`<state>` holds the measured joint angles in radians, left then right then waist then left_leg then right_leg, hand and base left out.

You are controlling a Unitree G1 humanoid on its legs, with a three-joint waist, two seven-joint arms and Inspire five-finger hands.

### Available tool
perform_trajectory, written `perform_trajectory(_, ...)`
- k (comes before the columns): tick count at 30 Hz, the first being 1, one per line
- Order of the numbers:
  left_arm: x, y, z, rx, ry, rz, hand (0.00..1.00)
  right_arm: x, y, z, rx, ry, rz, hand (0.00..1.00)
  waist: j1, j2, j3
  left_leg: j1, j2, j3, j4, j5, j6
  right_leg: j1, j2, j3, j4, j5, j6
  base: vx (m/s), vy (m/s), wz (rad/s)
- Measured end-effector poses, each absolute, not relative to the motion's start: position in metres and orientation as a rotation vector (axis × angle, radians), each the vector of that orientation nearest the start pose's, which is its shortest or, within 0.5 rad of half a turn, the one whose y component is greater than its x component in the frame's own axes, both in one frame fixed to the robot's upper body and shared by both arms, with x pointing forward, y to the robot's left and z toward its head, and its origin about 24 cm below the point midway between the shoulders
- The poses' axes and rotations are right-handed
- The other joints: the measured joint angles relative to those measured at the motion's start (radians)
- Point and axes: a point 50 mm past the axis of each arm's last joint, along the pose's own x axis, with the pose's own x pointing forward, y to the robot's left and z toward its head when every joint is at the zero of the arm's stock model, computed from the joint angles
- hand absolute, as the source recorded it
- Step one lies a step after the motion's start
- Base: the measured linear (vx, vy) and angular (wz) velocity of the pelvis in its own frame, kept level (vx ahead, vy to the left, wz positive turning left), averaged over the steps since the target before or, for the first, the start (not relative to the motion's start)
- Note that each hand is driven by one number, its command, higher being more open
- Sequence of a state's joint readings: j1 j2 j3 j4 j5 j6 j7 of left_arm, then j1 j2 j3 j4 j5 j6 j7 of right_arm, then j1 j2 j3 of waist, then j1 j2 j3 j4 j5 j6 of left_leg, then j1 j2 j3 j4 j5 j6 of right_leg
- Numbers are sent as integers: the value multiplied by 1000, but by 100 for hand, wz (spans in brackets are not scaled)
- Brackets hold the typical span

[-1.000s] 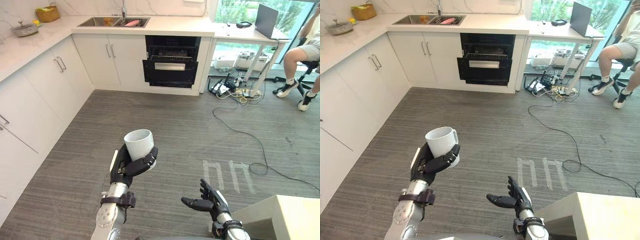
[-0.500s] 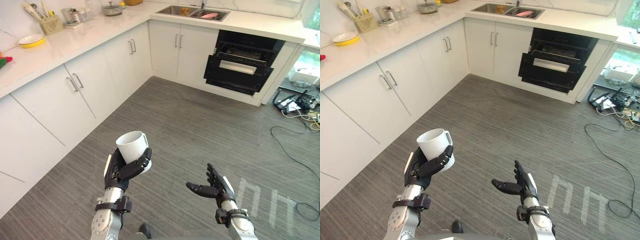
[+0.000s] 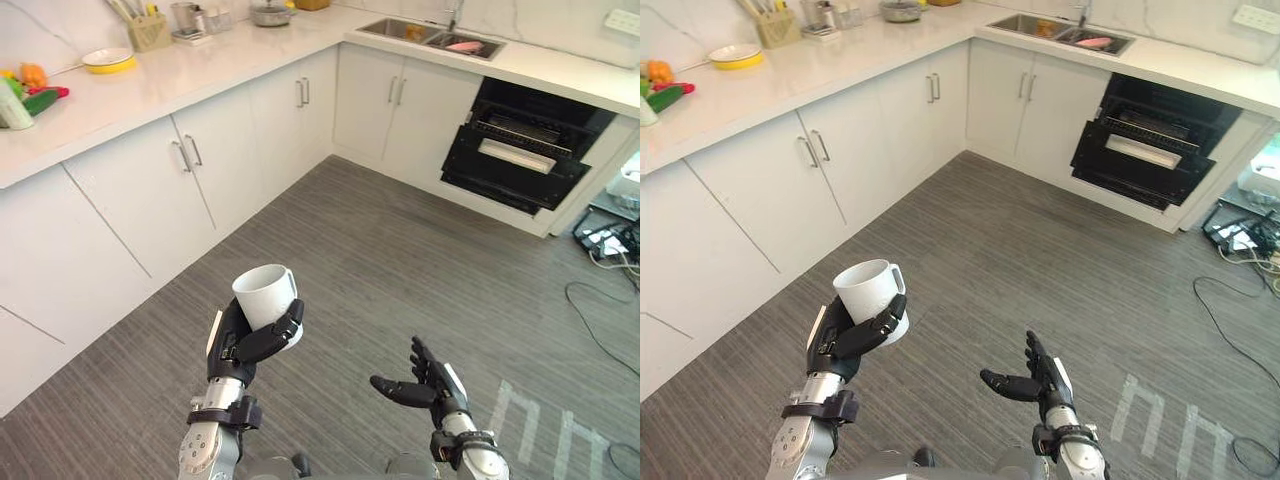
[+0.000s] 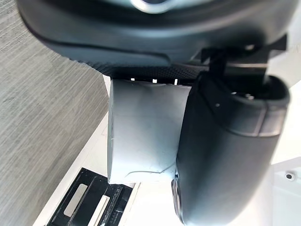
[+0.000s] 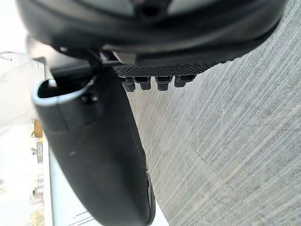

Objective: Walk over to the sink, pick up the cup, carry it to the dishwasher, place the cup inside the dishwasher, then close the dishwasher door

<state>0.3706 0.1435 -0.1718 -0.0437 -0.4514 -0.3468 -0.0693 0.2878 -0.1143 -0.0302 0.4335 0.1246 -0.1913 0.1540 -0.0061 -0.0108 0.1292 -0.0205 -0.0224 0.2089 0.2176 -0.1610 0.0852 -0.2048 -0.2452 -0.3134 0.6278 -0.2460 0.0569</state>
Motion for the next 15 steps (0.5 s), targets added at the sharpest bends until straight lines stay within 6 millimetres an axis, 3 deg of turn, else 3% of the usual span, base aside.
perform_trajectory(2, 170, 160, 6, -331, -4, -46, 0, 146, -195, -82, 50, 487, -1, 100, -11, 2, 7, 21, 0, -13, -3, -15, -4, -58, 29, 16, -97, 12, 8, 196, -31, 20)
perform_trajectory(5, 164, 157, 2, -332, 24, -66, 0, 141, -196, -75, 56, 459, 8, 100, -11, -4, 7, 65, 2, -27, 32, -80, -29, -93, 54, 59, -289, 135, 4, 297, -112, 20)
perform_trajectory(6, 159, 156, -1, -336, 37, -71, 0, 136, -197, -74, 52, 454, 16, 100, -21, -4, -2, 70, 14, -46, 100, -143, -37, -95, 55, 66, -271, 190, -51, 418, -191, 29)
perform_trajectory(7, 156, 156, -3, -342, 48, -70, 0, 134, -199, -74, 45, 461, 21, 100, -27, 8, -12, 71, 33, -56, 138, -184, -49, -98, 61, 56, -226, 197, -64, 441, -203, 27)
perform_trajectory(8, 154, 155, -5, -350, 54, -66, 0, 133, -200, -74, 42, 465, 24, 100, -31, 16, -19, 79, 47, -61, 152, -207, -58, -97, 67, 48, -199, 195, -67, 489, -203, 9)
perform_trajectory(9, 150, 154, -11, -369, 84, -50, 0, 132, -203, -75, 32, 476, 27, 100, -35, 48, -45, 108, 88, -60, 150, -235, -69, -86, 100, 31, -166, 145, -70, 541, -161, 7)
perform_trajectory(10, 148, 153, -16, -380, 106, -38, 0, 131, -205, -75, 25, 477, 26, 100, -41, 71, -74, 91, 122, -53, 228, -239, -53, -78, 130, 11, -157, 95, -76, 574, -144, 12)
perform_trajectory(11, 150, 152, -17, -386, 107, -37, 0, 133, -206, -75, 26, 475, 20, 100, -47, 82, -81, 54, 150, -34, 322, -217, -55, -67, 138, 2, -151, 72, -81, 581, -143, 3)
perform_trajectory(12, 150, 148, -20, -400, 115, -27, 0, 133, -209, -74, 29, 474, 8, 100, -38, 83, -79, 4, 206, 0, 492, -151, -30, -25, 162, 4, -156, 44, -98, 583, -165, -8)
perform_trajectory(13, 149, 147, -23, -408, 131, -15, 0, 132, -210, -74, 26, 477, 7, 100, -37, 93, -73, -47, 274, 27, 669, -40, -22, 47, 200, 3, -192, 18, -108, 698, -167, -27)
perform_trajectory(14, 147, 147, -25, -406, 142, -12, 0, 132, -210, -75, 23, 479, 4, 100, -31, 88, -70, -97, 319, 26, 798, -50, -43, 112, 226, 7, -232, 0, -116, 720, -101, -23)
perform_trajectory(15, 147, 147, -26, -404, 143, -12, 0, 133, -210, -74, 23, 474, 3, 100, -31, 86, -69, -121, 324, 28, 827, -66, -52, 139, 230, 11, -251, -6, -116, 593, -41, -29)
